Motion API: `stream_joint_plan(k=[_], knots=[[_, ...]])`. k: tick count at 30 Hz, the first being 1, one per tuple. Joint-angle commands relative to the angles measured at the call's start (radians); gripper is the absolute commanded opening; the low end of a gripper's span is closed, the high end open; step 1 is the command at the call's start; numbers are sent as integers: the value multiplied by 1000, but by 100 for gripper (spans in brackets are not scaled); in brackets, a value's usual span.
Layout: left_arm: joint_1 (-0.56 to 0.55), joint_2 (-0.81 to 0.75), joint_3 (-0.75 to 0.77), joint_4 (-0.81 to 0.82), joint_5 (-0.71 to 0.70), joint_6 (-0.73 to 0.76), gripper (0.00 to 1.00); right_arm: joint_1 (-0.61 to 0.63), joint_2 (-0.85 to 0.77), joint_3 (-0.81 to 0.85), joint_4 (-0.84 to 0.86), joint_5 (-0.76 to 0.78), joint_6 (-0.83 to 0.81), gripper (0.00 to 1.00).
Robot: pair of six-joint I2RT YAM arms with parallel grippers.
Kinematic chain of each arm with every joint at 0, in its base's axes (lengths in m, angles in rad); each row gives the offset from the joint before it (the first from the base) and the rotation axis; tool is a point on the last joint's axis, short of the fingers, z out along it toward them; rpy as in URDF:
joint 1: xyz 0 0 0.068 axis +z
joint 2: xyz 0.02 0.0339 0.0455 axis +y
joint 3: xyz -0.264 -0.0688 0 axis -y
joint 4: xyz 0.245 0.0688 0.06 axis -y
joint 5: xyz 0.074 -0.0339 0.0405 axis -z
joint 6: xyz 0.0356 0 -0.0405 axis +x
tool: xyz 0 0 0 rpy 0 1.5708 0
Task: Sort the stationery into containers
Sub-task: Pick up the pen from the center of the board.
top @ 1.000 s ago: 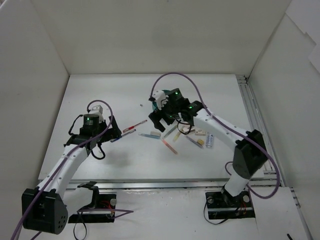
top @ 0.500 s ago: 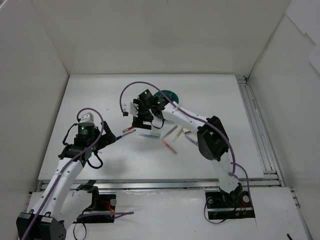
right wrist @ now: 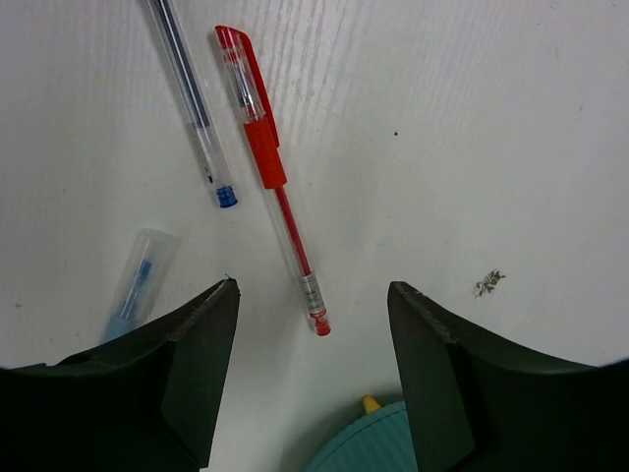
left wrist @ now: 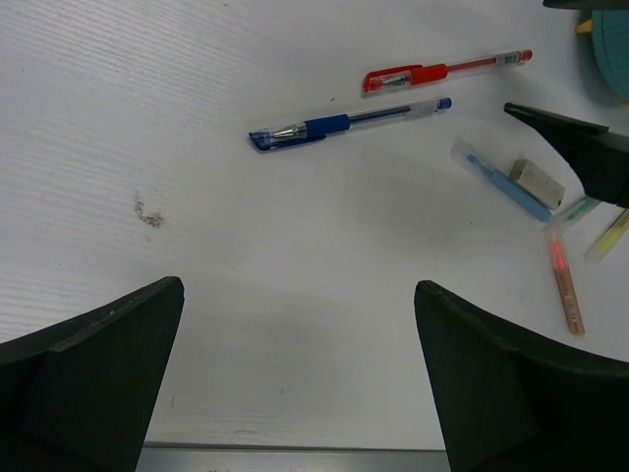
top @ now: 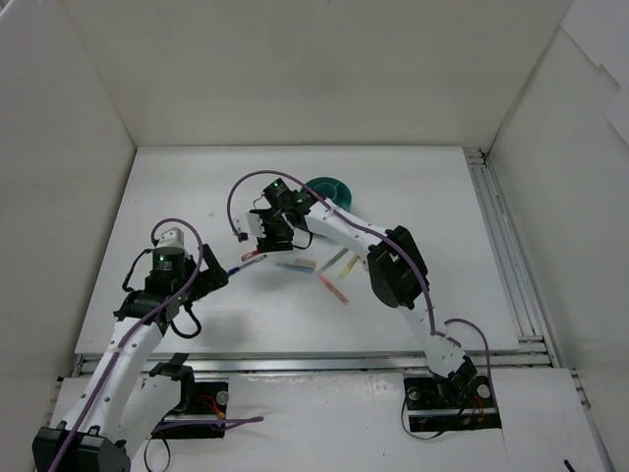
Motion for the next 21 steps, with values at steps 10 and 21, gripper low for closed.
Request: stream_joint_plan(k=[10,21], knots=[[6,92,24,98,72,6,100,-21,15,8,-16,-80,2,51],[6,95,12,131,106,2,100,5,-22,-43,-18,-65,29,53]])
